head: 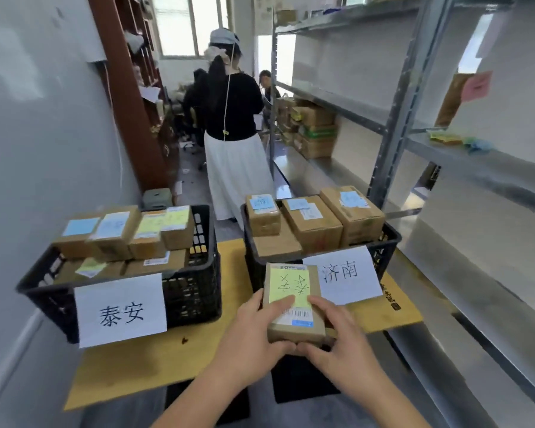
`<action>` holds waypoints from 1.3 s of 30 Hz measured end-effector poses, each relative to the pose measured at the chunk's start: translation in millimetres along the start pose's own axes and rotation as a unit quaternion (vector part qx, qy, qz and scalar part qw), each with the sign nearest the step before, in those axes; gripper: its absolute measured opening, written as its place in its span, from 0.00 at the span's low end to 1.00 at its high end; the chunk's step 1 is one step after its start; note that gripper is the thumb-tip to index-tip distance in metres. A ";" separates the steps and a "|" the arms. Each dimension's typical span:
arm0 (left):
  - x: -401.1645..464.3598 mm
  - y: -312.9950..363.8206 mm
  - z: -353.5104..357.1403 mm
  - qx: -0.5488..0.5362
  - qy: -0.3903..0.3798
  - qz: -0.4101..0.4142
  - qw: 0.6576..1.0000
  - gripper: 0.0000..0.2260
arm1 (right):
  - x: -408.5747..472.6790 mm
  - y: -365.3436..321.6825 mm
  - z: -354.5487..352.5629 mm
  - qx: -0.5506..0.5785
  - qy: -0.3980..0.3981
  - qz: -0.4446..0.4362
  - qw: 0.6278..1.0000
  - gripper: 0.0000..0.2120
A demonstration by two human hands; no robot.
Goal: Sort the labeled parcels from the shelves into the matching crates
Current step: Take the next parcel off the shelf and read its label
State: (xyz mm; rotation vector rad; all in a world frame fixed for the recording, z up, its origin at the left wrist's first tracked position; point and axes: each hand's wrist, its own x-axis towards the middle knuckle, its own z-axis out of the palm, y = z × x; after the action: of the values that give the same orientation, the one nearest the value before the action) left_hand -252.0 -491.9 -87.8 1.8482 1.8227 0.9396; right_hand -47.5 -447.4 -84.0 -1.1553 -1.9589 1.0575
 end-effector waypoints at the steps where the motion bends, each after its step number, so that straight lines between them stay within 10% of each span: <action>1: 0.0 -7.8 -11.2 0.002 0.014 -0.013 1.000 0.37 | 11.3 -7.5 7.9 -0.003 -0.021 -0.011 1.000 0.38; 8: 8.1 -66.9 -95.9 0.041 0.105 -0.129 0.985 0.38 | 104.0 -43.2 52.1 -0.049 -0.139 -0.049 0.988 0.47; 26: -25.4 -170.9 -246.2 0.059 0.274 -0.326 0.903 0.33 | 260.8 -93.0 212.5 -0.119 -0.321 -0.166 0.925 0.26; 39: -22.7 -332.5 -371.0 0.037 0.194 -0.312 0.929 0.35 | 311.5 -159.7 368.9 -0.190 -0.288 -0.167 0.924 0.29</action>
State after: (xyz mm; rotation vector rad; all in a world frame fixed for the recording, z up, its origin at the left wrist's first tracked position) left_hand -746.0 -553.4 -57.6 1.0191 2.4889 1.0305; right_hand -543.1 -333.3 -89.6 -0.6783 -2.8023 0.9192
